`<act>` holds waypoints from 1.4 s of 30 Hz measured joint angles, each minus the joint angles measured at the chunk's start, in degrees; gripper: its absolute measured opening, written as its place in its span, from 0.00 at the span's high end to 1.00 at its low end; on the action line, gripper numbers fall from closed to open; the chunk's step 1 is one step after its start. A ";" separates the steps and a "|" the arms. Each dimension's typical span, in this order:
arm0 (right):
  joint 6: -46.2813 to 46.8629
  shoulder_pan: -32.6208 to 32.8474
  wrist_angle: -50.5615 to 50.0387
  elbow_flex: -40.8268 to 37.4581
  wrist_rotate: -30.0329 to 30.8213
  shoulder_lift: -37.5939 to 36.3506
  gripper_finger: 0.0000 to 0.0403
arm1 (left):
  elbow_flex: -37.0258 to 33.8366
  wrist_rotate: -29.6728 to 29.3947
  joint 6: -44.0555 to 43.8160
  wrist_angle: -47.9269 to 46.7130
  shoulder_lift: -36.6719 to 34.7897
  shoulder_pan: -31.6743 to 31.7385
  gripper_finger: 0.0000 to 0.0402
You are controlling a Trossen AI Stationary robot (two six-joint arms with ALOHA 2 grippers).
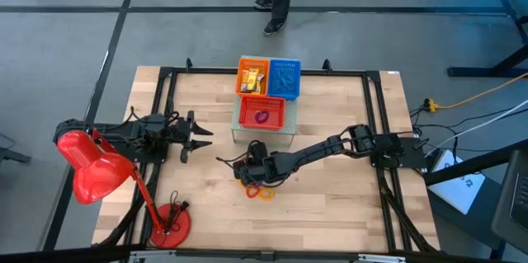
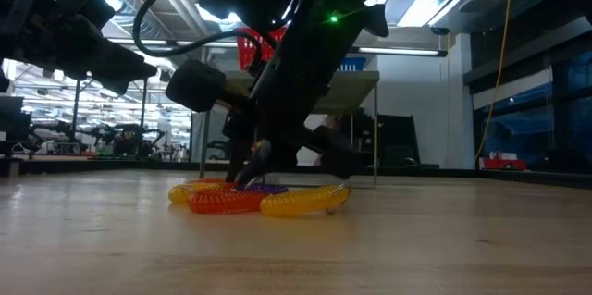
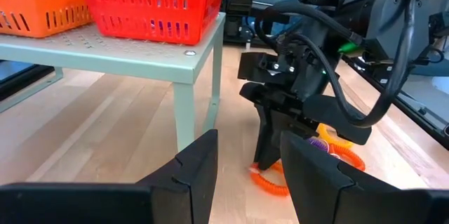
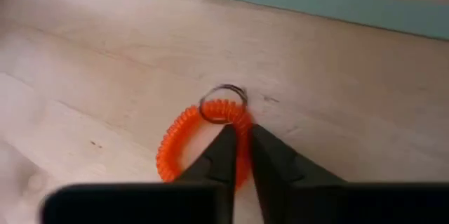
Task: Pick & Place Office Desk Supplies
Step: Put the orange spring keychain into the red bin
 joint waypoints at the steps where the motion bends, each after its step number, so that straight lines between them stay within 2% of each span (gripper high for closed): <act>1: 0.12 0.13 0.23 0.00 0.00 0.03 0.95 | 0.00 0.00 0.00 0.00 0.00 0.01 0.63; 8: 0.12 1.72 0.15 1.41 0.09 -0.28 0.99 | 0.00 0.01 0.00 0.02 0.00 0.01 0.63; 14: -3.45 5.35 -9.92 11.22 -1.69 -0.13 0.99 | 0.00 0.02 0.00 -0.01 0.00 0.02 0.63; 19: -5.27 8.00 -21.40 21.39 4.79 -0.26 1.00 | 0.00 0.02 0.00 0.00 0.02 0.01 0.63; 24: -5.64 10.74 -31.45 31.56 8.65 -0.28 1.00 | 0.00 0.02 0.00 0.02 0.00 0.02 0.63; 28: -9.91 10.77 -37.65 39.80 14.98 -0.71 1.00 | 0.00 0.04 0.00 0.02 0.00 0.02 0.63; 32: -11.72 9.89 -39.03 37.65 19.65 -6.12 1.00 | 0.00 0.14 -0.02 0.02 0.07 0.00 0.63; 36: -12.59 6.86 -46.17 37.88 25.90 -10.12 1.00 | 0.00 0.13 -0.01 0.02 0.07 0.01 0.63; 42: -11.79 1.34 -55.80 37.81 25.88 -11.18 1.00 | 0.00 0.09 -0.02 0.02 0.07 0.00 0.63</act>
